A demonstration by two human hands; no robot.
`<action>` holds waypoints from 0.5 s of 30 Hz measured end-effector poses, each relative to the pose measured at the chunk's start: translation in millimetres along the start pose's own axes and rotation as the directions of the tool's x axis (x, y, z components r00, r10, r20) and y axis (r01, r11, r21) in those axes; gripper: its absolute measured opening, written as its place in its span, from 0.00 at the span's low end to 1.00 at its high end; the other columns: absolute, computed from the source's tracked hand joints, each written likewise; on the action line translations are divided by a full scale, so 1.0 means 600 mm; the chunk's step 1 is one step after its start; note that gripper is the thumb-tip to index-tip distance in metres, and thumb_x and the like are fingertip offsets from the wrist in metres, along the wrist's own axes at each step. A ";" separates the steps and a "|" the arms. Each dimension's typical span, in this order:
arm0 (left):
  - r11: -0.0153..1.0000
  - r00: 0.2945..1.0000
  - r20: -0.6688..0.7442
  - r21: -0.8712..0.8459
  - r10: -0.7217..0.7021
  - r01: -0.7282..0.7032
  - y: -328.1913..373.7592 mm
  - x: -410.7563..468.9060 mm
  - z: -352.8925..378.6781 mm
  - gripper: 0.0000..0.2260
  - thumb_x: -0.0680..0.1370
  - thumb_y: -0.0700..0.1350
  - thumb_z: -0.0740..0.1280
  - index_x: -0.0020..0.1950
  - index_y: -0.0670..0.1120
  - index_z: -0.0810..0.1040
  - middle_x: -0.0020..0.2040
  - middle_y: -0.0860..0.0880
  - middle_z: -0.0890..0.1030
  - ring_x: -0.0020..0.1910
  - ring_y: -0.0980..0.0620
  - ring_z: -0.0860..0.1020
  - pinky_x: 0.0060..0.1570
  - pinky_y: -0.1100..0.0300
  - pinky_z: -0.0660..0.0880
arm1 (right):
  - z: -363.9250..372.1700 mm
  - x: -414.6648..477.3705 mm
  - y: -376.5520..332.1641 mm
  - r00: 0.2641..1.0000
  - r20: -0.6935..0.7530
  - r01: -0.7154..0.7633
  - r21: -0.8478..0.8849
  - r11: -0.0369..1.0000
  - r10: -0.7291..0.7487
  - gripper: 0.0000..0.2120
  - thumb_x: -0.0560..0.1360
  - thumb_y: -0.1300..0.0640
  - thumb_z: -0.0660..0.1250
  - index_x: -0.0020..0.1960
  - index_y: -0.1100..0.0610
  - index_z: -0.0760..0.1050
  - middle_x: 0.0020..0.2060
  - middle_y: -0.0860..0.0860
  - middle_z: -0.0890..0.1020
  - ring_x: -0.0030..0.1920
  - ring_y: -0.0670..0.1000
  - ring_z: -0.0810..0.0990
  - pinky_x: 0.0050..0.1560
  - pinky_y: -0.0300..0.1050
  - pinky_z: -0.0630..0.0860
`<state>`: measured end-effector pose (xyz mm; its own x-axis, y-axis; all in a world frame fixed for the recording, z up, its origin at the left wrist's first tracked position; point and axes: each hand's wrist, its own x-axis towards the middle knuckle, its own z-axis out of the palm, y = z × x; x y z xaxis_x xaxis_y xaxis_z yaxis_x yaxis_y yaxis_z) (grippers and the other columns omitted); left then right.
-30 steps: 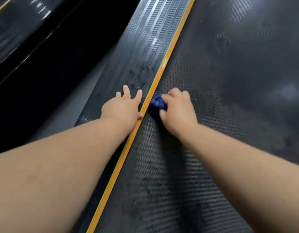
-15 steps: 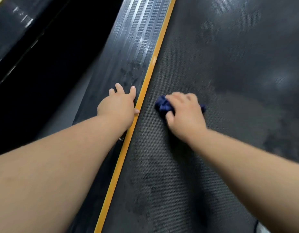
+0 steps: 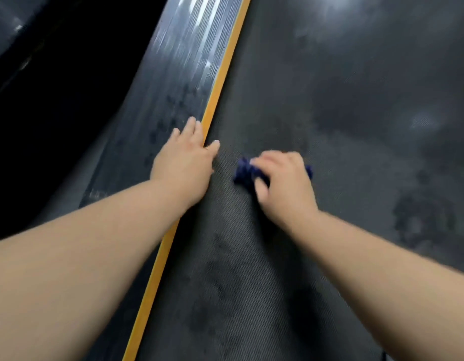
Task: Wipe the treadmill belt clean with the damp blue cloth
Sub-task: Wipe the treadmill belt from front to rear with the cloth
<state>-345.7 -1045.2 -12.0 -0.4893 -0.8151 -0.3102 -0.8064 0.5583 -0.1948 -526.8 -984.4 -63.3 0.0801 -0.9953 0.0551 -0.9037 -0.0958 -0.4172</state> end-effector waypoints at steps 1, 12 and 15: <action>0.998 0.998 -0.034 -0.011 0.061 -0.062 0.009 0.002 -0.007 0.26 0.79 0.56 0.60 0.74 0.47 0.60 0.74 0.39 0.57 0.75 0.40 0.50 0.70 0.47 0.55 | -0.007 -0.033 -0.006 0.999 0.031 0.021 0.019 1.000 -0.022 0.12 0.70 0.54 0.63 0.50 0.53 0.80 0.50 0.50 0.80 0.48 0.59 0.75 0.55 0.50 0.71; 0.973 0.962 0.247 -0.225 0.114 -0.057 0.058 0.018 0.018 0.43 0.75 0.60 0.64 0.77 0.39 0.45 0.77 0.37 0.45 0.77 0.43 0.44 0.68 0.52 0.63 | -0.042 0.117 0.057 0.957 -0.079 -0.286 -0.129 0.949 0.278 0.12 0.75 0.57 0.62 0.56 0.55 0.78 0.59 0.55 0.74 0.56 0.61 0.69 0.59 0.49 0.66; 0.974 0.954 0.285 -0.224 0.092 -0.027 0.065 0.023 0.002 0.43 0.74 0.59 0.67 0.76 0.37 0.49 0.76 0.35 0.46 0.77 0.41 0.46 0.67 0.52 0.64 | -0.033 0.011 0.006 0.986 -0.049 -0.163 -0.062 0.985 0.160 0.09 0.72 0.59 0.65 0.51 0.55 0.79 0.52 0.54 0.77 0.51 0.60 0.71 0.54 0.50 0.69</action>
<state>-383.4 -1034.3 -24.8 -0.4461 -0.6822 -0.5794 -0.8471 0.5308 0.0273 -537.7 -991.1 -46.6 -0.0858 -0.9958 0.0317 -0.9292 0.0685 -0.3632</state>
